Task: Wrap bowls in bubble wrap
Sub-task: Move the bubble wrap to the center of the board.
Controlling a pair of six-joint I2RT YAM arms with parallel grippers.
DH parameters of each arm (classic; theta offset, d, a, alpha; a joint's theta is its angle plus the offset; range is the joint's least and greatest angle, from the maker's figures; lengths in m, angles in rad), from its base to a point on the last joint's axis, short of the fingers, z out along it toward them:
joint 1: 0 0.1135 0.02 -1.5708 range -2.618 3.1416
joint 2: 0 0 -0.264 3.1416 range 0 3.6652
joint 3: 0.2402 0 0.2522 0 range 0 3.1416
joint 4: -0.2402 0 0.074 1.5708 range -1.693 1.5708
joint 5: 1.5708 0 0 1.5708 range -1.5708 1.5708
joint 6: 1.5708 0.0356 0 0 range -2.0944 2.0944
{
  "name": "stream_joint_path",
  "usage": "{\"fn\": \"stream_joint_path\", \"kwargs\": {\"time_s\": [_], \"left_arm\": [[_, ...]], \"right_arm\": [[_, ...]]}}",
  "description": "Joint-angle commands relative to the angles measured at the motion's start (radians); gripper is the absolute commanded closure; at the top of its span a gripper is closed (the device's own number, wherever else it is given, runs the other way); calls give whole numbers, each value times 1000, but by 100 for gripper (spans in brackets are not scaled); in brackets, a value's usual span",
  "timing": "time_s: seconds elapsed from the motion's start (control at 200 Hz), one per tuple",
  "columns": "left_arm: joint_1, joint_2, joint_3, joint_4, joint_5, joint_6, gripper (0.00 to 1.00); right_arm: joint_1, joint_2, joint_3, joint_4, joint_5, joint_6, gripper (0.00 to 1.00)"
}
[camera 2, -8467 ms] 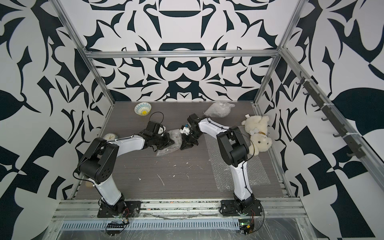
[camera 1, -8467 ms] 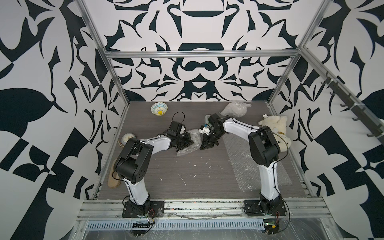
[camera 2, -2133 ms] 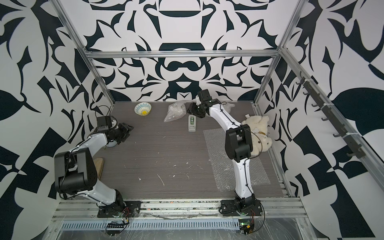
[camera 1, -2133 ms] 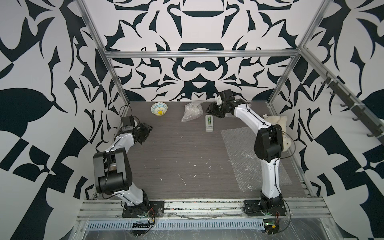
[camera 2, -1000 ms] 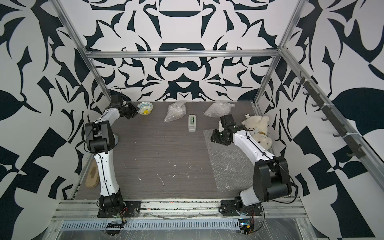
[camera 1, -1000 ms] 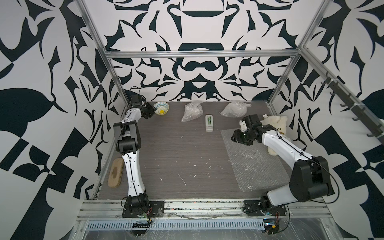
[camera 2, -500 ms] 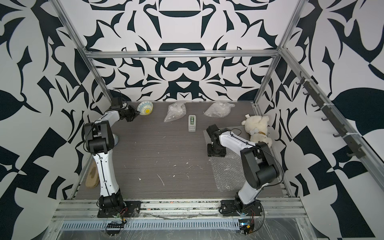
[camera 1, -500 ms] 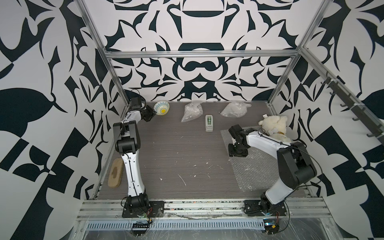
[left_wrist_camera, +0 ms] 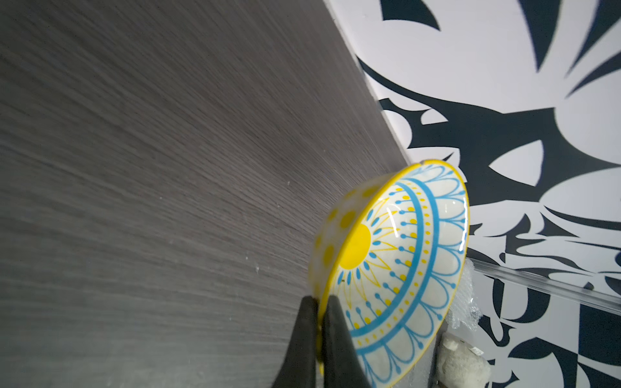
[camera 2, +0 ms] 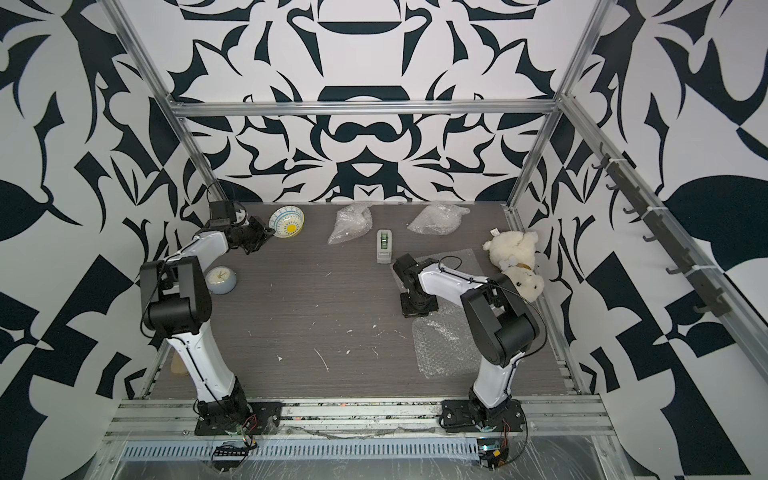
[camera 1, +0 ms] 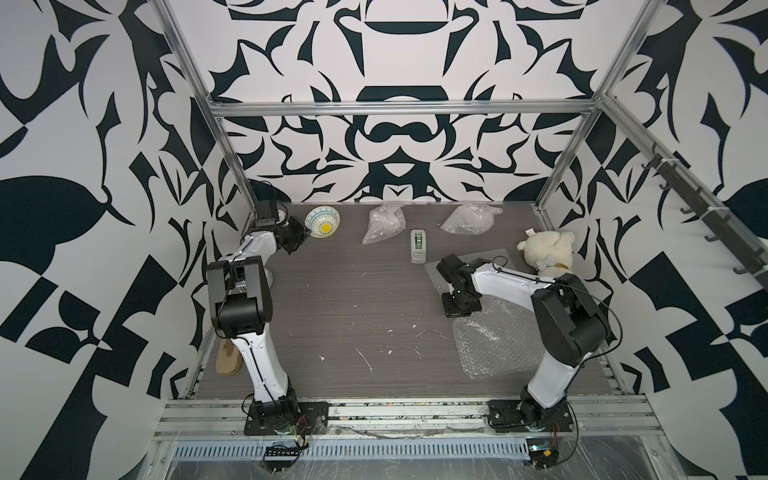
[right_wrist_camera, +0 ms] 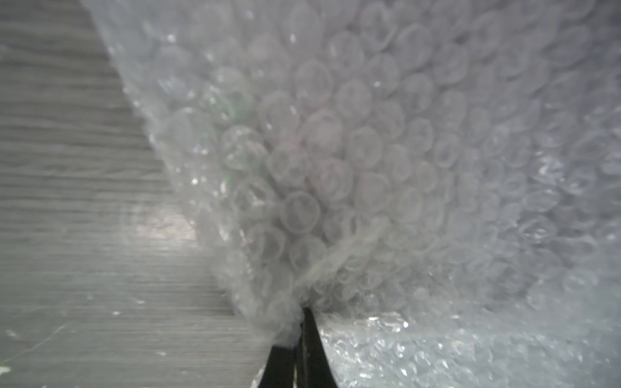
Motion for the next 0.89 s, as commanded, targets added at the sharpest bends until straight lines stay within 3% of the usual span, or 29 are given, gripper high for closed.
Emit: {"fn": "stream_joint_path", "kwargs": {"time_s": [0.0,0.125,0.41,0.54,0.89], "left_arm": [[-15,-91,-70,57,34,20,100],[-23,-169,-151,58,42,28,100],[-23,-358,-271,25,41,40,100],[-23,-443,-292,-20,25,52,100],[-23,-570,-335,-84,11,68,100]], "right_arm": [[59,11,7,66,-132,61,95],[107,28,19,191,-258,145,96],[223,160,170,377,-390,294,96],[270,248,269,382,-409,319,95],[324,335,289,591,-450,471,94]]}}
